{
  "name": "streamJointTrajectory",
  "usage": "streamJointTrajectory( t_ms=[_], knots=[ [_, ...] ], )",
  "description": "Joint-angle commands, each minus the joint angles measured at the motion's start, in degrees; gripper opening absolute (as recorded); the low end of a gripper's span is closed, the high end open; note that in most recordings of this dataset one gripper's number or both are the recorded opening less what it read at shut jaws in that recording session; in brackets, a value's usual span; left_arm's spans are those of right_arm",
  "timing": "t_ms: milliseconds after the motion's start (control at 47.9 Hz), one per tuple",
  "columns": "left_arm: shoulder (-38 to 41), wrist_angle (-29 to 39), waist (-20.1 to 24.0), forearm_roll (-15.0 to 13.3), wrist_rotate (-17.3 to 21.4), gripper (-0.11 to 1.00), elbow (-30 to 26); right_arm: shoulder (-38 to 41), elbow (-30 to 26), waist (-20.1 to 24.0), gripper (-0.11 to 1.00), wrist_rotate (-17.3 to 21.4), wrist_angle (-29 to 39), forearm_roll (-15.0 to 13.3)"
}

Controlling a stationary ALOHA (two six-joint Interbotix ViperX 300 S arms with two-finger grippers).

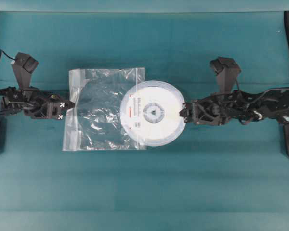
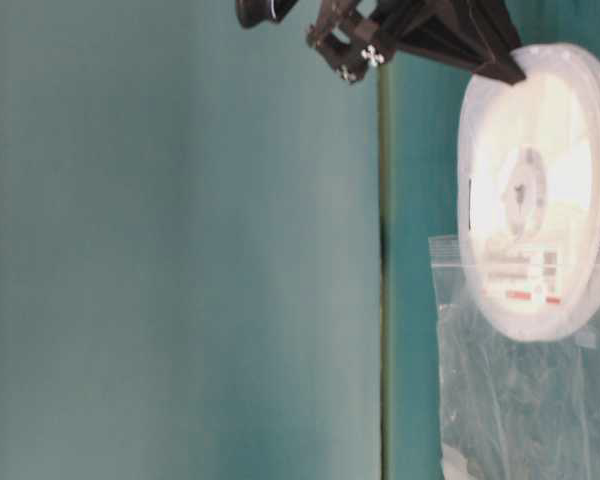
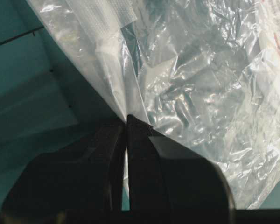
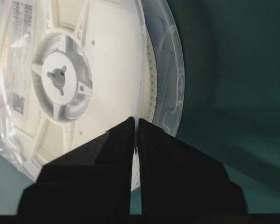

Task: Take out the reel from the clear zip bag.
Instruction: 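Slide the reel further right and set it on the table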

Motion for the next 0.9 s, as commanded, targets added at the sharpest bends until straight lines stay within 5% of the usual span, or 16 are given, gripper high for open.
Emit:
streamJointTrajectory(
  t_ms=[0,877],
  knots=[
    [0.0,-0.1,-0.2,0.2,0.2,-0.01,-0.4,-1.6,0.9,0.2,0.02,0.3,-0.2,0.3],
    [-0.1,-0.1,-0.2,0.2,0.2,-0.01,-0.4,-11.3,10.9,-0.4,0.03,0.3,0.1,3.8]
  ],
)
